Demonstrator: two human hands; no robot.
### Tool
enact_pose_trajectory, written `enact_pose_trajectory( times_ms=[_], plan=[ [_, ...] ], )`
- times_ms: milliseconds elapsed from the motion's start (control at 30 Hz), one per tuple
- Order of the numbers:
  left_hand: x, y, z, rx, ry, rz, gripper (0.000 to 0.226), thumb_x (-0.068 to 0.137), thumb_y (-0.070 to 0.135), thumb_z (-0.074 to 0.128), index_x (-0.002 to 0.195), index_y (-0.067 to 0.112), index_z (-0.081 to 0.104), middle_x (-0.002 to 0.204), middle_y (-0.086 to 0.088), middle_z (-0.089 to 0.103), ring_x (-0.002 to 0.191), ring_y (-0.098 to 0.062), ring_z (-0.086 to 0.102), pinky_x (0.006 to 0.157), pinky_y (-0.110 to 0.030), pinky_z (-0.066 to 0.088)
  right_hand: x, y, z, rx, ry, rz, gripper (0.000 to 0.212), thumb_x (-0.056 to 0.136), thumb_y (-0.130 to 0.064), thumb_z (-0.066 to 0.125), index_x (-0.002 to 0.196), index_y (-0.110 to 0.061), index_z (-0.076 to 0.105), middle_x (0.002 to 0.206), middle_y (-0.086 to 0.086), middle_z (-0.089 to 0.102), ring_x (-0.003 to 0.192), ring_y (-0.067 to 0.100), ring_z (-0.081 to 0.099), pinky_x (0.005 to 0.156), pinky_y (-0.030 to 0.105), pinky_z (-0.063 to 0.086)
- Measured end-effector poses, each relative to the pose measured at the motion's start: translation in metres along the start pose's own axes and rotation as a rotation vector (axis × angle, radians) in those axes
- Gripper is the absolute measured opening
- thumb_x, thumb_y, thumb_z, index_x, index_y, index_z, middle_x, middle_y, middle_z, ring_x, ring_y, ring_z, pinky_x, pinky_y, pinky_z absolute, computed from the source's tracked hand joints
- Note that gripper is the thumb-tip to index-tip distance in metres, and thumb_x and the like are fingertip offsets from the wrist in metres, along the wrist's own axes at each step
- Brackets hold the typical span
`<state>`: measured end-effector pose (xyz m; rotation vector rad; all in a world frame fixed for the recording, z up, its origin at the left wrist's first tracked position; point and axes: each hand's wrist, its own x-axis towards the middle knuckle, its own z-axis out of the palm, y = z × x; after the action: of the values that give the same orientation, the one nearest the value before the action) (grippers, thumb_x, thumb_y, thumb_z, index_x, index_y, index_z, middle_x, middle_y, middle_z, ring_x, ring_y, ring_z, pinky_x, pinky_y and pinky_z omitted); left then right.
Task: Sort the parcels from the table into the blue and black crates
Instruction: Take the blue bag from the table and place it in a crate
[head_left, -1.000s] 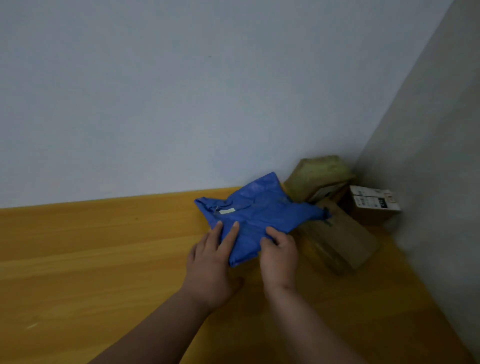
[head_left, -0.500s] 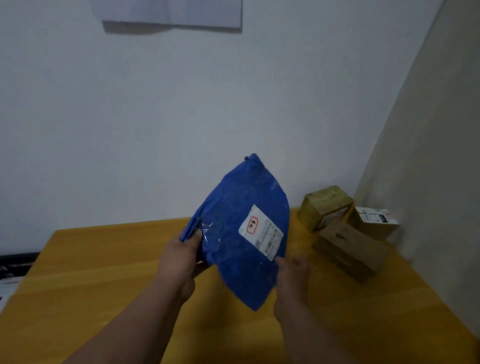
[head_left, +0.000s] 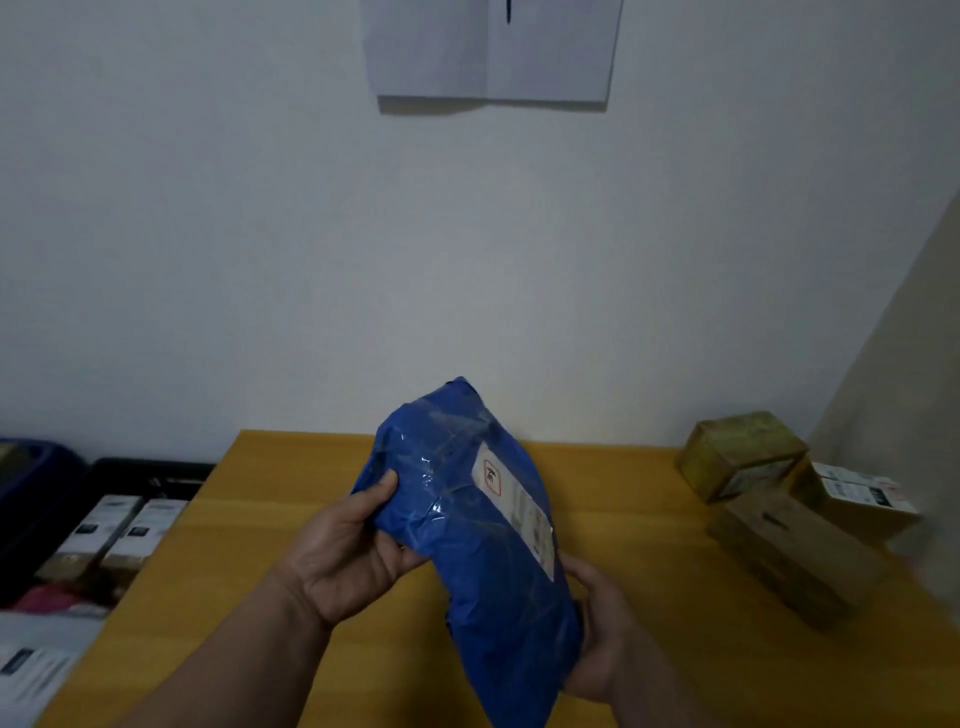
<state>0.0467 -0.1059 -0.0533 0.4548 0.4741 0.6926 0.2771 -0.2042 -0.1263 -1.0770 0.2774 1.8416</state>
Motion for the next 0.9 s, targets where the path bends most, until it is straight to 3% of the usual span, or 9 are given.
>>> enact_pose_trajectory(
  times_ms=[100,167,267,400,733,900],
  plan=[
    [-0.010,-0.001,-0.013,0.033,0.054,0.010,0.046,0.091,0.019,0.051,0.136,0.011,0.051,0.135,-0.021,0.055,0.119,-0.041,0.057,0.082,-0.058,0.054,0.000,-0.005,-0.003,-0.018,-0.017,-0.139,0.043,0.074,-0.019,0.073,0.114,-0.003,0.069,0.105,0.023,0.071,0.088,0.044,0.070,0.070,0.050,0.057],
    [-0.011,-0.004,-0.020,0.062,0.183,0.067,0.042,0.091,0.016,0.052,0.133,0.012,0.053,0.128,-0.019,0.061,0.111,-0.039,0.063,0.077,-0.055,0.057,-0.004,-0.011,-0.006,-0.008,-0.039,-0.257,0.043,0.075,-0.014,0.069,0.116,-0.001,0.067,0.104,0.024,0.071,0.083,0.043,0.071,0.062,0.048,0.058],
    [-0.010,-0.015,-0.029,0.144,0.417,0.167,0.030,0.095,0.010,0.051,0.123,0.018,0.060,0.115,-0.015,0.070,0.099,-0.033,0.070,0.065,-0.045,0.060,-0.009,-0.022,-0.017,-0.053,-0.047,-0.440,0.044,0.079,-0.008,0.065,0.123,-0.008,0.064,0.112,0.021,0.070,0.093,0.041,0.070,0.068,0.052,0.058],
    [-0.006,-0.033,-0.030,0.192,0.570,0.254,0.026,0.095,0.006,0.052,0.114,0.019,0.063,0.107,-0.012,0.073,0.094,-0.030,0.071,0.066,-0.040,0.058,-0.013,-0.031,-0.027,-0.138,0.041,-0.615,0.044,0.088,0.000,0.062,0.125,-0.023,0.060,0.118,0.015,0.068,0.105,0.041,0.065,0.084,0.063,0.053],
    [-0.024,-0.029,-0.043,0.241,0.689,0.359,0.023,0.094,0.009,0.055,0.110,0.021,0.066,0.106,-0.009,0.073,0.099,-0.031,0.068,0.069,-0.040,0.056,-0.012,-0.022,-0.008,-0.217,0.093,-0.702,0.037,0.092,0.003,0.057,0.116,-0.026,0.061,0.111,0.009,0.070,0.099,0.035,0.068,0.069,0.049,0.059],
    [-0.047,0.001,-0.067,0.252,0.712,0.378,0.019,0.094,0.025,0.059,0.110,0.022,0.068,0.105,-0.006,0.074,0.100,-0.027,0.068,0.069,-0.038,0.056,0.005,0.001,0.028,-0.266,0.134,-0.745,0.038,0.093,0.002,0.057,0.110,-0.031,0.061,0.110,0.007,0.070,0.097,0.034,0.069,0.075,0.054,0.058]
  ],
)
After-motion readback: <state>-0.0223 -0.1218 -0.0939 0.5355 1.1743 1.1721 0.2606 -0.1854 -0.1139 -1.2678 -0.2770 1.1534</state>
